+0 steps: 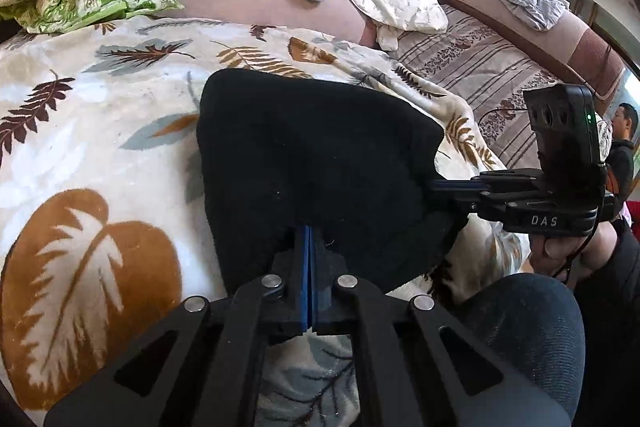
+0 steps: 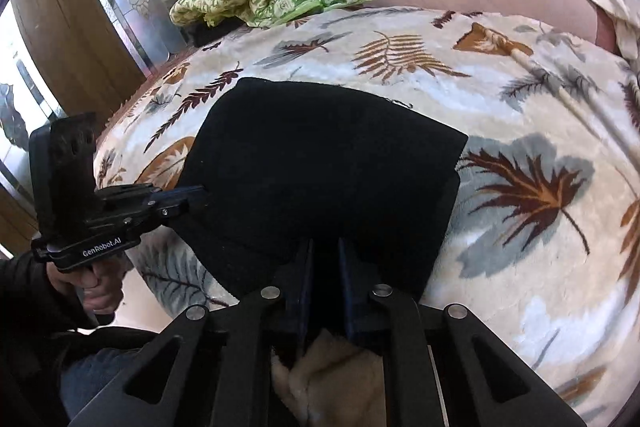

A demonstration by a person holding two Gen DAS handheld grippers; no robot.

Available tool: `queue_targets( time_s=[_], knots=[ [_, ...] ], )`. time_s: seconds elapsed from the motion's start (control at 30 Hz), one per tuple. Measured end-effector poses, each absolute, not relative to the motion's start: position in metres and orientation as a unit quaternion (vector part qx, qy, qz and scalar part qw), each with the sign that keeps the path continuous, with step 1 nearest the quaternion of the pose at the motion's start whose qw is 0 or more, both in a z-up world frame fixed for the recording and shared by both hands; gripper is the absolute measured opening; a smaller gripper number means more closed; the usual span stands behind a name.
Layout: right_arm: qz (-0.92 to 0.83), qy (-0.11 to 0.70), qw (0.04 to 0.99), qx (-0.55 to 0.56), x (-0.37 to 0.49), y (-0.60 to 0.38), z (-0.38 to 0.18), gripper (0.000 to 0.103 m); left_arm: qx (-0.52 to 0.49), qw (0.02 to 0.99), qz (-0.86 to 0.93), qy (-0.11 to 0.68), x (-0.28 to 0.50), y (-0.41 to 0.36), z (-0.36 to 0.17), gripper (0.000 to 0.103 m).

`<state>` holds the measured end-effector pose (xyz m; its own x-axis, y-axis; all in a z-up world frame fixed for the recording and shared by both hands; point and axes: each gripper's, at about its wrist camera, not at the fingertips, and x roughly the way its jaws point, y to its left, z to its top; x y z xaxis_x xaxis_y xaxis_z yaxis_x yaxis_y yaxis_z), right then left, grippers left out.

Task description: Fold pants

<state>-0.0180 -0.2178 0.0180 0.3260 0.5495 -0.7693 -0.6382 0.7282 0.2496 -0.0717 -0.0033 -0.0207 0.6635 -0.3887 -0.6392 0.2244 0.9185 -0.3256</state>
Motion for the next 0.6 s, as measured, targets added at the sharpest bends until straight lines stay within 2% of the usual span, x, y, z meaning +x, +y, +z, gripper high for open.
queue_targets(
  time_s=[0.13, 0.17, 0.2, 0.33, 0.43, 0.47, 0.53, 0.6],
  knots=[
    [0.369, 0.417, 0.829, -0.039, -0.025, -0.221, 0.035, 0.011, -0.103, 0.905, -0.180, 0.372, -0.069, 0.004, 0.001, 0.000],
    [0.362, 0.392, 0.845, -0.036, -0.025, -0.223, 0.044, 0.012, -0.102, 0.911, -0.178, 0.359, -0.069, 0.009, 0.010, 0.000],
    [0.356, 0.369, 0.858, -0.032, -0.026, -0.225, 0.052, 0.018, -0.104, 0.919, -0.174, 0.338, -0.068, 0.016, 0.022, 0.000],
    [0.335, 0.319, 0.886, -0.043, -0.011, -0.214, 0.065, 0.018, -0.108, 0.929, -0.150, 0.320, -0.036, 0.031, 0.043, 0.000],
    [0.310, 0.360, 0.877, -0.074, 0.014, -0.196, 0.042, 0.012, -0.134, 0.910, -0.132, 0.370, 0.009, 0.035, 0.020, 0.000],
    [0.275, 0.407, 0.866, -0.091, 0.028, -0.194, 0.021, 0.010, -0.141, 0.899, -0.128, 0.395, 0.023, 0.033, 0.007, 0.000],
    [0.259, 0.423, 0.867, -0.050, 0.037, -0.206, 0.009, 0.011, -0.128, 0.887, -0.108, 0.430, 0.036, 0.022, -0.017, 0.000],
    [0.261, 0.428, 0.864, -0.036, 0.037, -0.208, 0.008, 0.011, -0.099, 0.897, -0.093, 0.420, 0.032, 0.011, -0.022, 0.000]
  ],
)
